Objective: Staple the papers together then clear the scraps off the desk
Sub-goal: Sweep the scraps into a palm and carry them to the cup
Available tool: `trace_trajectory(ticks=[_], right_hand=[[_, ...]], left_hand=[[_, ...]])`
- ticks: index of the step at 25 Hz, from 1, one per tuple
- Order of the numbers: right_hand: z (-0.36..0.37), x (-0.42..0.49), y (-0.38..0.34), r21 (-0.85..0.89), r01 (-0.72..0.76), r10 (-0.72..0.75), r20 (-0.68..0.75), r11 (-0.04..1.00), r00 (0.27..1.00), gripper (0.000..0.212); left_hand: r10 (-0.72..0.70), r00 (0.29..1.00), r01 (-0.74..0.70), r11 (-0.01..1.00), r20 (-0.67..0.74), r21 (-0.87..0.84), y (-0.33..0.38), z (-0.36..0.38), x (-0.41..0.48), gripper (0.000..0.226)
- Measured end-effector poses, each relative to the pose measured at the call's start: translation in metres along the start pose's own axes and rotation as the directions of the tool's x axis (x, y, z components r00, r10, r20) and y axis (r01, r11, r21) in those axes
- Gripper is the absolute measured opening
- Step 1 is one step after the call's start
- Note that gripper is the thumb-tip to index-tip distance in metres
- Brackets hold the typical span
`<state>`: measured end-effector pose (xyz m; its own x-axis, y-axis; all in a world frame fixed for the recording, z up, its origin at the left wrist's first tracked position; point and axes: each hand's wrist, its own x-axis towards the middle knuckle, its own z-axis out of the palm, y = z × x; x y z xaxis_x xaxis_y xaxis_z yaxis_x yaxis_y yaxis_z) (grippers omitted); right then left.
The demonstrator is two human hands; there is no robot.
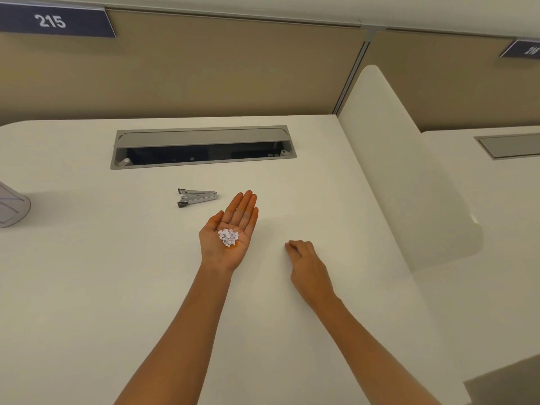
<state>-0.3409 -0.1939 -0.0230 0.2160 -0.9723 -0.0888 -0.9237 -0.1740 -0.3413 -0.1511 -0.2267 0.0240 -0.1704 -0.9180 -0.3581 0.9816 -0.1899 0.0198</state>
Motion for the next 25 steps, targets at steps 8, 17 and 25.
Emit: trace_trajectory(ticks=[8,17,25], right_hand=[[0.002,-0.056,0.003,-0.157,0.235,-0.239,-0.007,0.959,0.971,0.053],[-0.011,-0.034,-0.033,-0.291,0.091,-0.092,0.009,0.952,0.996,0.051],[-0.026,0.001,-0.008,0.369,-0.464,0.446,0.137,0.805,0.884,0.005]], left_hand=[[-0.007,1.0,0.007,1.0,0.008,0.003,-0.004,0.0,-0.009,0.053],[0.002,1.0,-0.002,1.0,0.004,-0.003,-0.001,0.002,-0.012,0.054],[-0.001,1.0,0.001,1.0,-0.002,0.001,0.001,-0.003,-0.011,0.052]])
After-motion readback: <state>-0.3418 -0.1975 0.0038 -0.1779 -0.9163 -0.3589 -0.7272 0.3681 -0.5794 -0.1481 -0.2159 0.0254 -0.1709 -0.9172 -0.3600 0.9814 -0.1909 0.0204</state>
